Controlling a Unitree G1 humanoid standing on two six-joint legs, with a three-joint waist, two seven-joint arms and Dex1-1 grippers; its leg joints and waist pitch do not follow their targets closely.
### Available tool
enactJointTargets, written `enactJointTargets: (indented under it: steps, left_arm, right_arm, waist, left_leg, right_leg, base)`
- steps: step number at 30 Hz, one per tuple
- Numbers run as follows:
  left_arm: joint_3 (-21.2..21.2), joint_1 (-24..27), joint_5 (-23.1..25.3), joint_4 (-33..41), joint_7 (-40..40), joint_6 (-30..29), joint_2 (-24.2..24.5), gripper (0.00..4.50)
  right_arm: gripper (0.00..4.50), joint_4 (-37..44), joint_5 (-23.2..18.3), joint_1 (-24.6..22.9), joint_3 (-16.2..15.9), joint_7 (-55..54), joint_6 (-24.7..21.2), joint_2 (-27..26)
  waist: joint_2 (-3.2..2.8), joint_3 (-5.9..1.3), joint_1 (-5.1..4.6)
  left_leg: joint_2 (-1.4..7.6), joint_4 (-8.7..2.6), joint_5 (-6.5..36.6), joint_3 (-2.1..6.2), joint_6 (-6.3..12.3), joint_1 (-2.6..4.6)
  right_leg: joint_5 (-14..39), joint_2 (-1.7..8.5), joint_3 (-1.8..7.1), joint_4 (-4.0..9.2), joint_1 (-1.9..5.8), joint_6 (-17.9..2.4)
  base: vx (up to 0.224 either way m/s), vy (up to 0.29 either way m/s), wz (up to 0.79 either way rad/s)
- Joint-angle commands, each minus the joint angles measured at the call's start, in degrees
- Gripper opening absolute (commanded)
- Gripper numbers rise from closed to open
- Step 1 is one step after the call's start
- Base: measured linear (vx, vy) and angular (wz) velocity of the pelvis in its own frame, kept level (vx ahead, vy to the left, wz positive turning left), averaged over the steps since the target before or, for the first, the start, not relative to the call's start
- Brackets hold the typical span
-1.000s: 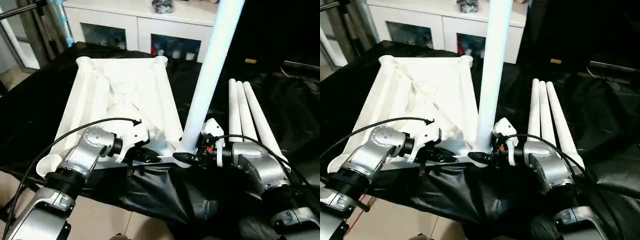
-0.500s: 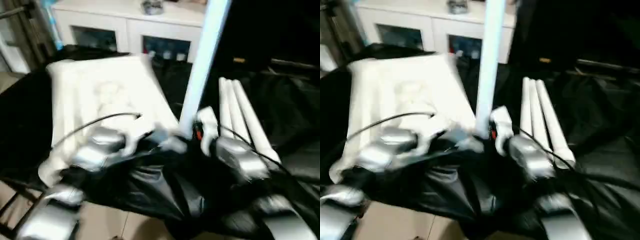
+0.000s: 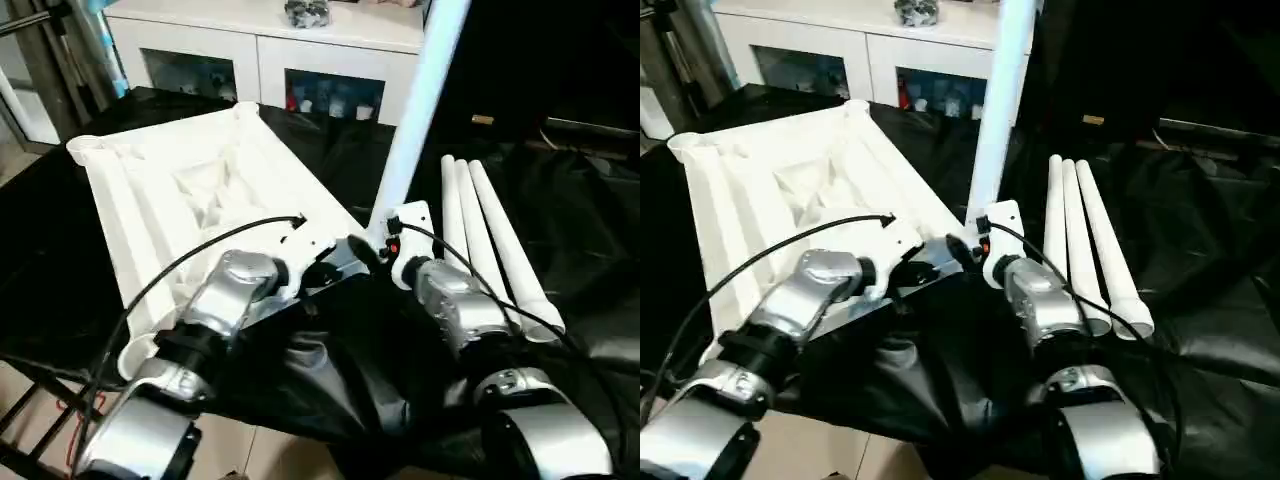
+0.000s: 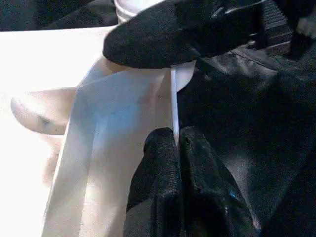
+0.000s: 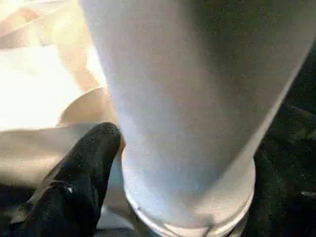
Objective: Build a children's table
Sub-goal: Rotate leg to tighten
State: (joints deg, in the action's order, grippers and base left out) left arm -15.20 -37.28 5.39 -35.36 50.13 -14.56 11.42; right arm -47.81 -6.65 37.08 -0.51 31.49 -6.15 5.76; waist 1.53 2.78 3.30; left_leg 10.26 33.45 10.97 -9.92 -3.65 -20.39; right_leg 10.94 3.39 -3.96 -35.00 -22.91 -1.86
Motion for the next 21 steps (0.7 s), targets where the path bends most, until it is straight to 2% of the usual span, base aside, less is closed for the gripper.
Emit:
enactJointTargets:
  steps: [1, 3, 4, 5, 8, 9, 10, 12, 15, 16, 21]
  left_arm:
    - [-2.6, 0.6, -2.9, 3.0, 6.0, 6.1, -1.1, 0.00]
    - [-2.8, 1.1, -3.4, 3.5, 8.7, 6.4, 0.1, 0.00]
    - [-2.8, 1.4, -4.2, 3.9, 11.1, 7.0, 1.0, 0.00]
    - [-2.8, 1.4, -4.2, 3.9, 11.1, 7.0, 1.0, 0.00]
    - [-3.0, 1.4, -4.4, 3.6, 14.2, 7.5, 2.7, 0.00]
    - [-2.9, 1.5, -4.7, 3.4, 16.7, 8.3, 4.0, 0.00]
    - [-2.9, 1.5, -4.8, 3.3, 17.0, 8.3, 4.1, 0.00]
    - [-2.6, 1.5, -5.1, 2.8, 18.8, 9.3, 5.0, 0.00]
    - [-2.5, 1.4, -5.1, 1.9, 20.6, 10.3, 6.0, 0.00]
    - [-2.4, 1.4, -5.2, 1.9, 21.5, 10.4, 6.3, 0.00]
    - [-2.4, 1.5, -5.3, 2.0, 22.1, 10.4, 6.5, 0.00]
  right_arm:
    - [3.76, 2.9, -1.3, -1.8, -4.9, 9.7, -1.2, -1.0]
    - [3.76, 6.1, -2.4, -3.3, -6.0, 15.4, -1.7, 1.2]
    - [3.76, 8.5, -3.2, -4.3, -6.9, 19.5, -2.6, 3.0]
    - [3.76, 8.5, -3.2, -4.3, -6.9, 19.5, -2.6, 3.0]
    - [3.76, 11.8, -3.9, -5.9, -8.2, 25.4, -3.8, 5.9]
    - [3.76, 14.3, -4.6, -7.1, -9.0, 29.9, -5.6, 8.0]
    - [3.76, 14.5, -4.7, -7.2, -9.1, 30.3, -5.8, 8.2]
    - [3.44, 16.7, -4.9, -8.2, -9.9, 33.3, -7.3, 9.9]
    - [3.39, 18.6, -4.6, -9.3, -11.0, 35.1, -8.3, 11.1]
    - [3.12, 18.8, -4.5, -9.5, -11.2, 35.1, -8.4, 11.0]
    - [2.86, 19.3, -4.5, -9.7, -11.3, 35.0, -9.0, 10.5]
  waist:
    - [0.22, -3.52, 0.32]
    - [0.25, -3.51, 0.33]
    - [-0.07, -3.40, 0.53]
    - [0.11, -3.43, 0.60]
    - [-0.03, -3.27, 0.74]
    - [-0.16, -3.24, 0.73]
    - [0.00, -3.24, 1.07]
    - [-0.10, -3.27, 1.24]
    - [0.02, -3.31, 1.79]
    - [0.00, -3.37, 1.92]
    - [-0.04, -3.34, 1.89]
  left_leg:
    - [3.04, -3.39, 6.2, 0.75, 5.35, -0.08]
    - [3.05, -3.36, 6.2, 0.69, 5.68, -0.06]
    - [3.14, -3.42, 6.4, 0.72, 5.69, 0.07]
    - [3.18, -3.42, 7.1, 0.70, 5.65, 0.06]
    - [3.28, -3.53, 8.5, 0.71, 4.68, 0.20]
    - [3.30, -3.56, 8.9, 0.71, 4.40, 0.16]
    - [3.28, -3.50, 8.8, 0.68, 4.57, 0.16]
    - [3.44, -3.53, 8.3, 0.67, 4.65, 0.10]
    - [3.39, -3.45, 7.7, 0.59, 4.43, 0.16]
    - [3.39, -3.47, 7.5, 0.60, 4.12, 0.15]
    - [3.40, -3.57, 7.9, 0.69, 3.45, 0.19]
  right_leg:
    - [5.7, 5.35, 3.27, 3.96, 3.57, -12.7]
    - [5.4, 5.29, 3.26, 3.87, 3.59, -13.0]
    - [5.7, 5.35, 3.27, 3.96, 3.47, -13.1]
    - [6.3, 5.30, 3.26, 3.96, 3.56, -13.1]
    - [8.5, 5.24, 3.22, 4.22, 3.38, -13.1]
    - [9.2, 5.30, 3.25, 4.22, 3.32, -13.1]
    - [9.9, 5.16, 3.15, 4.34, 3.52, -12.5]
    - [9.4, 5.21, 3.18, 4.15, 3.42, -12.4]
    - [9.2, 5.26, 3.16, 4.17, 3.27, -12.4]
    - [9.1, 5.34, 3.18, 4.06, 3.22, -12.3]
    - [9.8, 5.36, 3.16, 4.16, 3.18, -12.3]
  base:
    - [0.000, 0.000, 0.00]
    - [0.000, 0.000, 0.00]
    - [0.000, 0.000, 0.00]
    - [0.000, 0.000, 0.00]
    - [0.000, 0.000, 0.00]
    - [0.000, 0.000, 0.00]
    - [0.000, 0.000, 0.00]
    - [0.000, 0.000, 0.00]
    - [0.000, 0.000, 0.00]
    - [0.000, 0.000, 0.00]
    - [0.000, 0.000, 0.00]
